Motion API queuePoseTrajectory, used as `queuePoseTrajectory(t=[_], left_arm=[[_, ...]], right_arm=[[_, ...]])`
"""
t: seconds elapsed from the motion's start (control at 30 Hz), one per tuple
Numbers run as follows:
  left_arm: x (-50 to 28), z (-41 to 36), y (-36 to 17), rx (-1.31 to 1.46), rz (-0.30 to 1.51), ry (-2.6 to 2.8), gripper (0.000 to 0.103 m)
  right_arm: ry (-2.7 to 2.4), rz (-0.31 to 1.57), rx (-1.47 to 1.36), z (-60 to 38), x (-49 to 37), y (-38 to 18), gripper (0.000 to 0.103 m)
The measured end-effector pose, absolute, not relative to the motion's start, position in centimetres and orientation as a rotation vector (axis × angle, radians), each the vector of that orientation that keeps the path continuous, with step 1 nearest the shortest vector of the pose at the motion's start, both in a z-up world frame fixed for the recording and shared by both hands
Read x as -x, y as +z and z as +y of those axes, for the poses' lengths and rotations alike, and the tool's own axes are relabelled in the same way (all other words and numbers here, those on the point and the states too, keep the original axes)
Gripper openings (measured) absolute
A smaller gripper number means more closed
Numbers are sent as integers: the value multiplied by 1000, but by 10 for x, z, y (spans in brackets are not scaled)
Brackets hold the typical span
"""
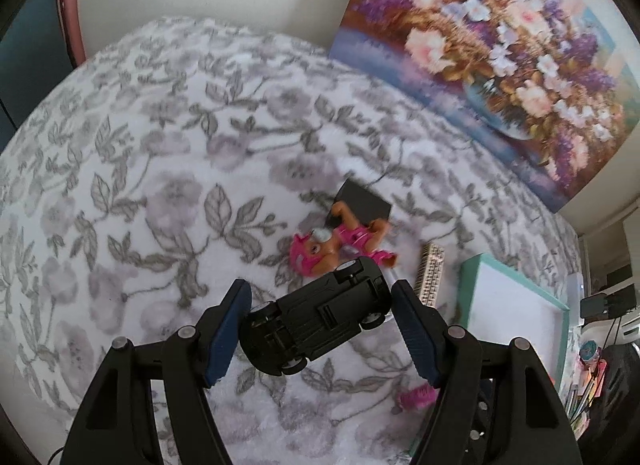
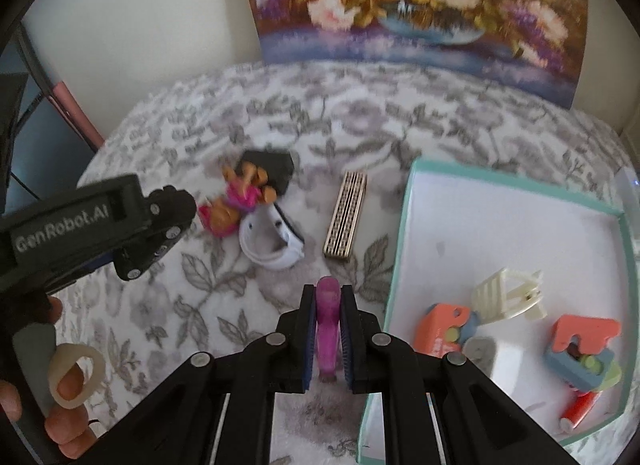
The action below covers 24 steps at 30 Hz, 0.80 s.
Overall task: Organize rigid objects
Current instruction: 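Carry the pink tube and black car into the tray and open both tools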
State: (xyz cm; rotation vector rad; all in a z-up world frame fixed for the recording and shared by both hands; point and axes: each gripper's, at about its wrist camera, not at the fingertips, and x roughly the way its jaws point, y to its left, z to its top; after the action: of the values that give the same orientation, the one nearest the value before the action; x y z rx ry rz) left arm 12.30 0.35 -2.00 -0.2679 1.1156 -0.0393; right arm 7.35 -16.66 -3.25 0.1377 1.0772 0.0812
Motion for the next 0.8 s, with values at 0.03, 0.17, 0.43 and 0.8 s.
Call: queuePoseTrajectory(t=[0.03, 0.17, 0.43, 0.8], left_arm=[[-124, 1, -18, 263, 1108, -41, 73], [-121, -9, -7, 245, 1083, -53, 73], [-109, -34, 9, 230, 1063, -102, 73], [-109, -105, 28, 169, 1086, -198, 73]], right_arm=[[79, 1063, -138, -168, -72, -28, 12], [70, 1007, -146, -174, -66, -7, 12], [14, 924, -207, -205, -56, 22, 12], [-201, 882, -301, -285, -39, 47, 12]])
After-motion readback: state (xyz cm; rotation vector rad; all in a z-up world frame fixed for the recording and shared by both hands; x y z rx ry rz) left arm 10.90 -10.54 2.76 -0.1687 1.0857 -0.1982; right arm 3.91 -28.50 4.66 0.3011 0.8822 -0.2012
